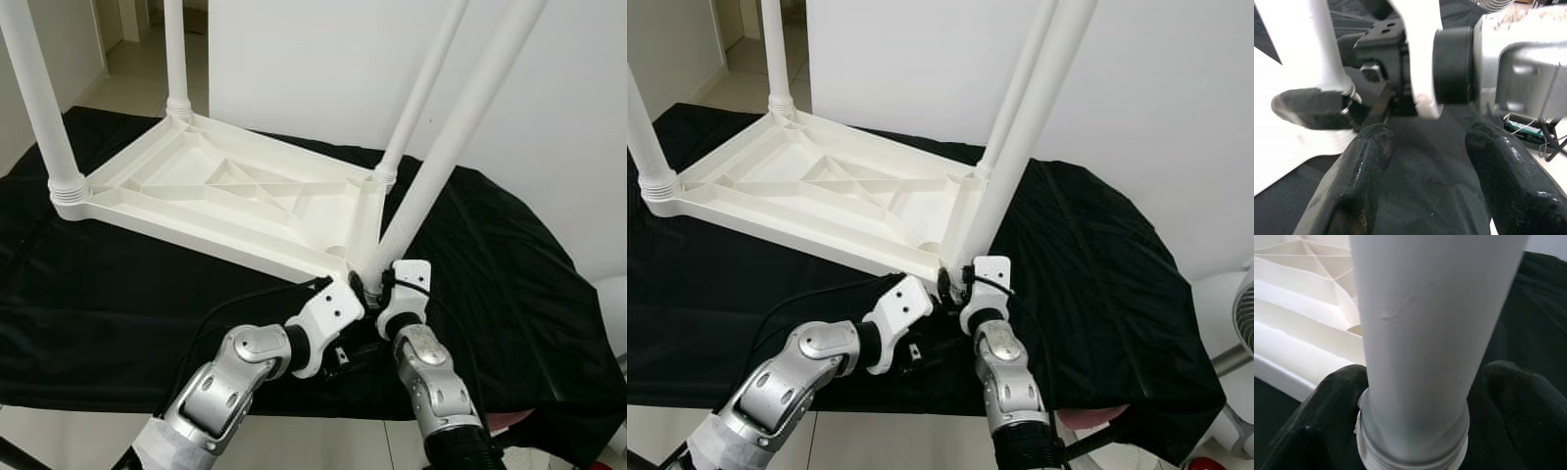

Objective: Building children table

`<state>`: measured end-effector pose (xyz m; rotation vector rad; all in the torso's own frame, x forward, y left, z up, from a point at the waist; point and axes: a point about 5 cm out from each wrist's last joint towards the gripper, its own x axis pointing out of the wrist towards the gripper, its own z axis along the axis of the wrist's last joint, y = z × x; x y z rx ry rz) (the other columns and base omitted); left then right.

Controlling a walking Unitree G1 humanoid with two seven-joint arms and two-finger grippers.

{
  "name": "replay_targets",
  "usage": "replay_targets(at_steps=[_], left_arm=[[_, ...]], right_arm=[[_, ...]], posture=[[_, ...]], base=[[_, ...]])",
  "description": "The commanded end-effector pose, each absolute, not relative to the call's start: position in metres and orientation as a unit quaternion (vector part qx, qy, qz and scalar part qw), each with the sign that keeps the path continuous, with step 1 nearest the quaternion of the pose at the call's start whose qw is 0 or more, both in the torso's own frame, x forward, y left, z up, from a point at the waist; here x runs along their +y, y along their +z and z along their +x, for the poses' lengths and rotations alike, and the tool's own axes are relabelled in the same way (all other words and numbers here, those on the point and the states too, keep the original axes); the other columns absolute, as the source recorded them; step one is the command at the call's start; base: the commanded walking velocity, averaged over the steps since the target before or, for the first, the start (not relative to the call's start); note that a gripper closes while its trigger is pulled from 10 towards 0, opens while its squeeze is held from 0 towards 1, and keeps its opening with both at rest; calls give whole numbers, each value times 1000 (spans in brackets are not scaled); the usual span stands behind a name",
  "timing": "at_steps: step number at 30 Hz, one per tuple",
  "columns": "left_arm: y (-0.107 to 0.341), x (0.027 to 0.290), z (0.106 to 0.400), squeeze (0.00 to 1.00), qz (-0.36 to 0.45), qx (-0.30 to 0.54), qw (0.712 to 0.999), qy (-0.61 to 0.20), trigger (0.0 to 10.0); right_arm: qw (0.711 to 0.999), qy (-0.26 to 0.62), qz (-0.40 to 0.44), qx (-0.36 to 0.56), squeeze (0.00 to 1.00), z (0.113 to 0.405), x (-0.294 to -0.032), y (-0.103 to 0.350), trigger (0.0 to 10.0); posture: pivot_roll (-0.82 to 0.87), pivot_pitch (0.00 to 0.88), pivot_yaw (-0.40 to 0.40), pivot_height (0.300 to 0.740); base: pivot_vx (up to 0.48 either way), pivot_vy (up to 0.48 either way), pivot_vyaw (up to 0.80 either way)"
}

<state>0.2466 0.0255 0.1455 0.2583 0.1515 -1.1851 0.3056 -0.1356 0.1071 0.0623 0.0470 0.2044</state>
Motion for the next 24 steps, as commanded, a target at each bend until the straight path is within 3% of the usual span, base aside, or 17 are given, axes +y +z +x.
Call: replay_targets(at_steps=[1,2,3,10,14,21,22,23,24], left_arm=[[146,22,245,0,120,68,821,-553,10000],[146,22,245,0,120,68,821,-553,10000],[146,22,246,0,120,69,821,-554,10000],[147,23,247,0,121,69,821,-554,10000],[147,24,248,0,123,70,821,-553,10000],[148,25,249,0,126,69,822,-552,10000],[149,25,249,0,126,69,822,-551,10000],[149,25,249,0,126,69,822,-551,10000],[149,25,249,0,126,69,822,-551,10000]], right_arm=[[992,117,35,22,1000,308,-148,106,10000],[992,117,35,22,1000,308,-148,106,10000],[989,140,27,25,0,311,-152,105,10000],[976,219,-12,15,0,321,-155,107,10000],[956,291,-16,8,0,330,-143,112,10000],[942,335,-20,11,0,335,-135,112,10000],[939,343,-21,12,0,336,-133,111,9451],[936,350,-24,18,0,339,-132,109,1961],[936,350,-24,18,0,339,-132,109,1961]], posture=[[34,0,-170,740],[34,0,-170,740],[34,0,-170,740],[36,0,-160,740],[43,0,-152,740],[45,0,-151,740],[51,0,-147,740],[54,0,-147,740],[54,0,-147,740]], base=[[0,0,0],[0,0,0],[0,0,0],[0,0,0],[0,0,0],[0,0,0],[0,0,0],[0,0,0],[0,0,0]])
